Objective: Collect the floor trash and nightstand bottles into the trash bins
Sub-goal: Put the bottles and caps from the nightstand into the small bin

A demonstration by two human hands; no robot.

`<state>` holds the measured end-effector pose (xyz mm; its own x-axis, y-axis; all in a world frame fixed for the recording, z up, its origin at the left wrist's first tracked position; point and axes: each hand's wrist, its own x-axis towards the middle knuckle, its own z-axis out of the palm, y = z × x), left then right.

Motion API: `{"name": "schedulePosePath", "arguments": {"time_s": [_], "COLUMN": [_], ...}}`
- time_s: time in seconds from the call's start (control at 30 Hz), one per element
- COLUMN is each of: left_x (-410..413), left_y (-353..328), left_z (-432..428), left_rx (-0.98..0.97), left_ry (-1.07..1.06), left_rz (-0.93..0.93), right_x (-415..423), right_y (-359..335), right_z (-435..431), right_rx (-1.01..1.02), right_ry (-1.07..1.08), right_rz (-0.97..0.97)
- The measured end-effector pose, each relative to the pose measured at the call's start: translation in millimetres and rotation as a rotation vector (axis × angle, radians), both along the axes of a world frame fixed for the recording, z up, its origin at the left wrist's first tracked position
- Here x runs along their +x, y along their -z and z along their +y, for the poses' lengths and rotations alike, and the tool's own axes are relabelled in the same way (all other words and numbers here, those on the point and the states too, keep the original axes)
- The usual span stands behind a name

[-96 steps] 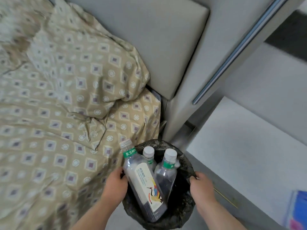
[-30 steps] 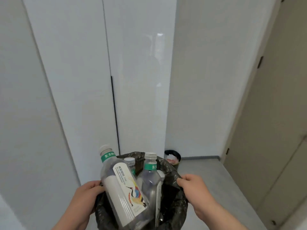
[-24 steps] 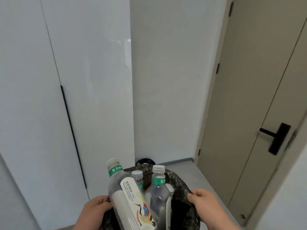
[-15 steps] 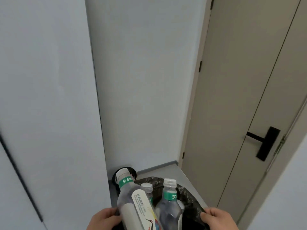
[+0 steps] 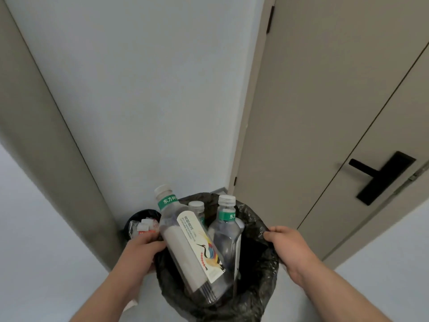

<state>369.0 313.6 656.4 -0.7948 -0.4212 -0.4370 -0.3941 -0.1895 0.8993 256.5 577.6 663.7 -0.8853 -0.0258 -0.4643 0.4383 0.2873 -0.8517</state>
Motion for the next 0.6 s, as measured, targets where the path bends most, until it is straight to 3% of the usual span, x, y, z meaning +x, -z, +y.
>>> {"name": "schedulePosePath", "arguments": {"time_s": [0.33, 0.6], "left_x": [-198, -340], "left_y": [56, 153], "left_z": [-28, -61], "left_rx": [0.009, 0.020], "left_ry": [-0.116, -0.266], "left_rz": [-0.137, -0.304], "right_x": [-238, -416], "right_y": [75, 160], "right_z": [-45, -120], "right_rx": [0.011, 0.111], "right_ry": [-0.177, -0.370], "right_rz": [-0.107, -0.201]}}
